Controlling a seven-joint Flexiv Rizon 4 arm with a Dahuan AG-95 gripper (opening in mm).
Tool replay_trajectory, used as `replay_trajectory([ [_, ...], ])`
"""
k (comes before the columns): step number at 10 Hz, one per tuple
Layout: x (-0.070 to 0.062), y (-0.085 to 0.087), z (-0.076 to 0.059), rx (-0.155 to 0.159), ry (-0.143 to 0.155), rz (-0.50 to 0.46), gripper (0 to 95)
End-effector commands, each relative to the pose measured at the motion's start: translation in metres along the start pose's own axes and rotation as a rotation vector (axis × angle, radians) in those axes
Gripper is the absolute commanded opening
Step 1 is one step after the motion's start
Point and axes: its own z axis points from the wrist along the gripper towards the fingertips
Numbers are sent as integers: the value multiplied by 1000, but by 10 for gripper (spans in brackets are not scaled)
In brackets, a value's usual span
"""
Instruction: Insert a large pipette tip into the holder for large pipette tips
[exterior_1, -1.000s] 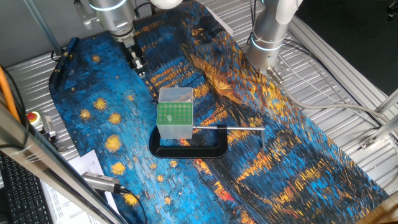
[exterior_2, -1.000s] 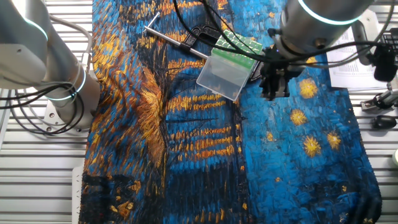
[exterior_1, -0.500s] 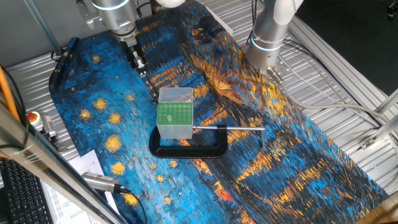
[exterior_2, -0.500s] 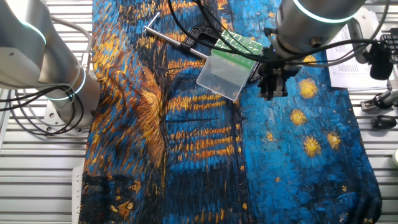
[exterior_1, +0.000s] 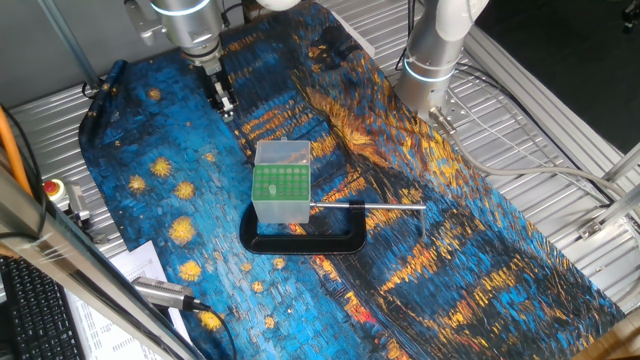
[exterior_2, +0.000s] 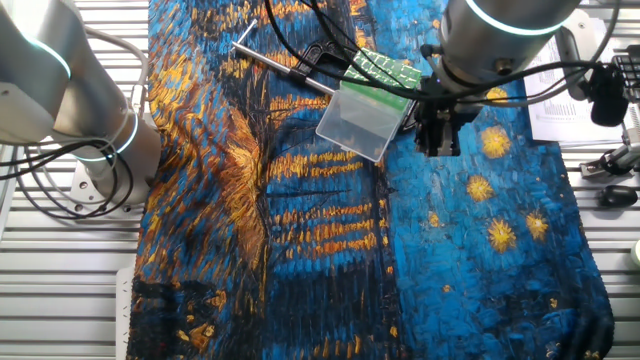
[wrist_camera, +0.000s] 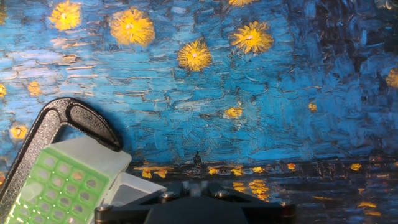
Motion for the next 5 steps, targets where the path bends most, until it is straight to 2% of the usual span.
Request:
replay_trajectory([
  [1,1,-1,-1,-2,-4,-2,0],
  [5,1,0,-1,-3,-5,-9,0],
])
